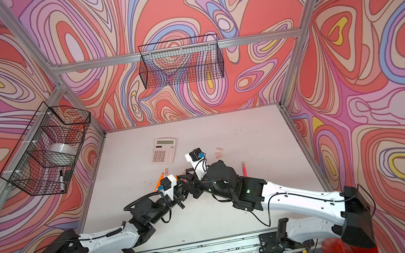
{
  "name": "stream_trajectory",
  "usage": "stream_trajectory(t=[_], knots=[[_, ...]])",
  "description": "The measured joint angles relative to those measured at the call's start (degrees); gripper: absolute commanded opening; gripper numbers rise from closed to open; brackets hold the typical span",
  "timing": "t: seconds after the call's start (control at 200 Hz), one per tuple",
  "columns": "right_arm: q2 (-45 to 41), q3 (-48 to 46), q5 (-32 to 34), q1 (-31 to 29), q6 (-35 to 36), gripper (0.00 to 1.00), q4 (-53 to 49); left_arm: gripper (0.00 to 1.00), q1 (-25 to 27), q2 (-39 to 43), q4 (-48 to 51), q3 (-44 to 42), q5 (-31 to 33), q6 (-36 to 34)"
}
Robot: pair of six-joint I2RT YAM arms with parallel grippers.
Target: Insert the pens into the pen caps
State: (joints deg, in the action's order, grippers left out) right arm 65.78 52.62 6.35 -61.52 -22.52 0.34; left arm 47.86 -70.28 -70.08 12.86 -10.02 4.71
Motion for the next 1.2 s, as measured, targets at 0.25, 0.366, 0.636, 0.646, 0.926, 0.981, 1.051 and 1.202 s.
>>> stream_trajectory(t=[0.25, 0.366, 0.636, 0.646, 0.926, 0.981, 1.051, 1.202], knots=[[0.0, 3.4, 1.3, -0.2, 0.8, 0.28, -0.4, 0.00, -0.2, -0.4, 0.0, 0.0, 0.0, 0.0], [0.4, 3.8, 1.4, -0.2, 0.8, 0.25, -0.3, 0.00, -0.2, -0.4, 0.0, 0.0, 0.0, 0.0], [1.5, 3.8, 2.7, -0.2, 0.4, 0.23, -0.3, 0.00, -0.2, -0.4, 0.2, 0.0, 0.0, 0.0], [1.5, 3.8, 2.8, -0.2, 0.3, 0.23, -0.3, 0.00, -0.2, -0.4, 0.2, 0.0, 0.0, 0.0], [0.9, 2.7, 5.7, -0.2, -1.4, 0.15, 1.1, 0.00, -0.2, -0.5, 0.4, 0.0, -0.2, 0.0], [0.4, 1.5, 5.9, -0.2, -2.0, 0.15, 2.1, 0.00, -0.2, -0.6, 0.4, -0.2, -0.2, 0.1], [-0.4, -0.4, 6.1, -0.2, -2.9, 0.15, 3.3, 0.00, -0.2, -0.7, 0.2, -0.3, 0.0, 0.4], [-1.2, -3.4, 6.2, -0.2, -4.5, 0.16, 6.1, 0.00, -0.2, -0.7, 0.3, -0.9, -0.1, 0.5]])
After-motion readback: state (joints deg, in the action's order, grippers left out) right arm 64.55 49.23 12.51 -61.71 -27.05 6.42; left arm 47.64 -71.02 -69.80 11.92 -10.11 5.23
